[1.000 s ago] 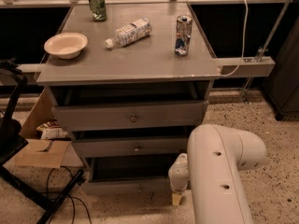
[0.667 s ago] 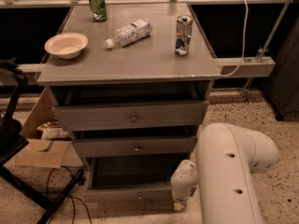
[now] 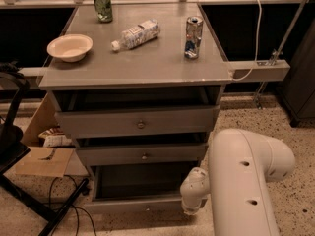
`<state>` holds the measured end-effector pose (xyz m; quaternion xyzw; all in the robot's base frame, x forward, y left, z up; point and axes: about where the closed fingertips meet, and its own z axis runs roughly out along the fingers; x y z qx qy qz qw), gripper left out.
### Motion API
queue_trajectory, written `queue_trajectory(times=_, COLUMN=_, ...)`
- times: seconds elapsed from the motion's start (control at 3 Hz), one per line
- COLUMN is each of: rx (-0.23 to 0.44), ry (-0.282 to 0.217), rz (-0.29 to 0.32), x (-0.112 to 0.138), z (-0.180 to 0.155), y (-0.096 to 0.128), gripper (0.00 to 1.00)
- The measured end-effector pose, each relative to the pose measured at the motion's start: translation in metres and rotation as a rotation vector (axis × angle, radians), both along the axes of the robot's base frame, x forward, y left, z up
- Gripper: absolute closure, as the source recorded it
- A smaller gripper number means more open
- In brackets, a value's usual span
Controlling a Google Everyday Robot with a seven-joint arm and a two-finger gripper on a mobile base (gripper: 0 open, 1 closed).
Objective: Open bottom drawer
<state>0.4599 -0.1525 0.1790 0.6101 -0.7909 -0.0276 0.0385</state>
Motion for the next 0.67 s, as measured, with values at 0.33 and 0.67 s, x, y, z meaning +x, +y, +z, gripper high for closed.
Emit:
queue_trajectory(times=0.33, rx=-0.010, ry=0.022, rz=-0.024, x=-0.0078, z=0.0029, y=-0.0062, gripper=1.00)
queue_trajectory(times=0.67, rx=-0.011, ry=0.022, rz=-0.024, x=-0.0071, z=0.0076, y=-0.0063, gripper=1.00)
